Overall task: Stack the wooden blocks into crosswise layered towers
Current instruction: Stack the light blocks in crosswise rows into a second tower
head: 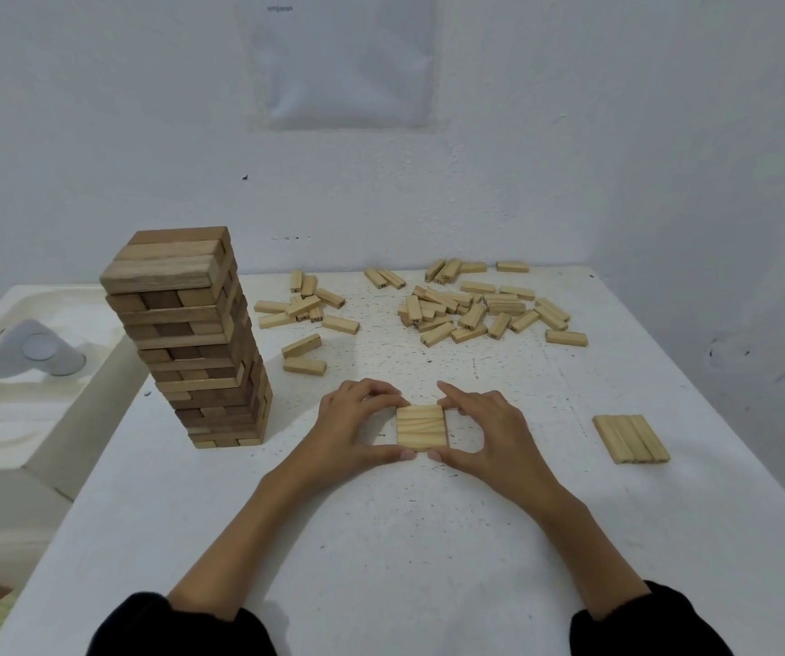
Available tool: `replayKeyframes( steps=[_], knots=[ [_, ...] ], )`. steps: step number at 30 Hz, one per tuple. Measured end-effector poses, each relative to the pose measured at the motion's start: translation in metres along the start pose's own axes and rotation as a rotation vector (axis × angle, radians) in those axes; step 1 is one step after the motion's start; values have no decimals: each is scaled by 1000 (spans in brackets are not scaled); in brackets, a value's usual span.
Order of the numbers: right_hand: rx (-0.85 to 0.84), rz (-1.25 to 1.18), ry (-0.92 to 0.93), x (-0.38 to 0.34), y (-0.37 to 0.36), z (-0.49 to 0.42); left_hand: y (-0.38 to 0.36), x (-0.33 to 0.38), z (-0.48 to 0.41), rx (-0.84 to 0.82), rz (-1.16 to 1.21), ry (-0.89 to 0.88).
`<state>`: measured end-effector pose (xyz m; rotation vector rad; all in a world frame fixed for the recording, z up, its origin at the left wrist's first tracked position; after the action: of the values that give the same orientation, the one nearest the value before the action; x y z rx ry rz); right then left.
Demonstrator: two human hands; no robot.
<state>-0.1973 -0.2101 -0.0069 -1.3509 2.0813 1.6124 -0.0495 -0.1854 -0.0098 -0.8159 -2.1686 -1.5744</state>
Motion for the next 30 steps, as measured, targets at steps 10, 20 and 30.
replayKeyframes(
  steps=[10,20,30],
  knots=[
    [-40,-127,-12,0,5,-6,5,6,-3,30,25,-64],
    [-8,-207,5,-2,34,-5,9,34,-16,99,83,-186],
    [12,-73,15,36,90,7,-32,90,-50,24,104,-299]
  ],
)
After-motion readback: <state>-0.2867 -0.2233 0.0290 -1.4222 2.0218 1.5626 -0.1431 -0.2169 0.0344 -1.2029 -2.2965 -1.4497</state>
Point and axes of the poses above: each hand's wrist, its own z-axis away from the middle knuckle, its own y-axis out of the back of the hand, x = y × z, the point moved 10 cm from there along -z, towards the middle knuckle, and after that the axes turned 10 degrees about x, right-handed, at the moved point
